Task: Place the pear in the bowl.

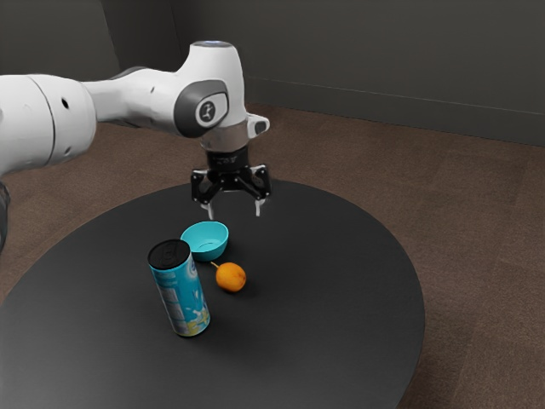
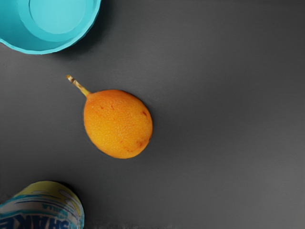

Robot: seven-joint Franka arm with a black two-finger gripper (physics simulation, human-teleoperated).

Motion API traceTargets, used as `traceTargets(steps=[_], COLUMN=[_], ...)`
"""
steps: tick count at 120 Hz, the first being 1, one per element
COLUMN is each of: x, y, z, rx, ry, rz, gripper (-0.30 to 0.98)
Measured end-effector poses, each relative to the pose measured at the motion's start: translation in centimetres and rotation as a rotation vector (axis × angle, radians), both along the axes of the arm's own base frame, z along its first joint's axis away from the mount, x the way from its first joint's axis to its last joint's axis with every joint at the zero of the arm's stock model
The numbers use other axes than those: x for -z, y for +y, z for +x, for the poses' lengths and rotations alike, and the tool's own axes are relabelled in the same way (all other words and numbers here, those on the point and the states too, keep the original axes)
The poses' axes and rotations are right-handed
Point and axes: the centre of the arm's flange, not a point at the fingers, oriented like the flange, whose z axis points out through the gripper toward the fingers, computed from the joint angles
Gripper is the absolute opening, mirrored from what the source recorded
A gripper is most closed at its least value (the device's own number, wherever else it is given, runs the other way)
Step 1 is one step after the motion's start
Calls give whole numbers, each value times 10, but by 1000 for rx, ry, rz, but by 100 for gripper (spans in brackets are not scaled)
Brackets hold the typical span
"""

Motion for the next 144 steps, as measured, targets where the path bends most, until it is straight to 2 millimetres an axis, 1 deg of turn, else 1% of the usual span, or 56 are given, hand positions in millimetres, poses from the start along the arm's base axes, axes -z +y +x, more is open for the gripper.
traceTargets(steps=[5, 16, 26, 35, 43, 58, 68, 77, 82, 92, 108, 116, 120, 130, 144], x=[0, 0, 8, 22, 28, 37, 42, 45, 46, 48, 58, 69, 78, 94, 109], y=[6, 7, 0, -4, -7, -5, -3, 5, 9, 16, 34, 43, 45, 45, 46], z=[-1, 0, -1, 2, 4, 2, -4, -17, -21, -21, -17, -17, -16, -13, -11], rx=[-63, -149, -227, -294, -345, -435, -478, -517, -537, -568, -621, -645, -654, -668, -686], ry=[-3, -21, -18, -6, -10, -10, -8, -10, -17, -37, -55, -52, -46, -44, -44], rz=[-8, -20, -36, -36, -36, -31, -20, -13, -10, -1, 12, 19, 25, 32, 35], gripper=[69, 69, 69, 69, 69, 69, 69, 69, 69, 69, 69, 69, 69, 69, 69])
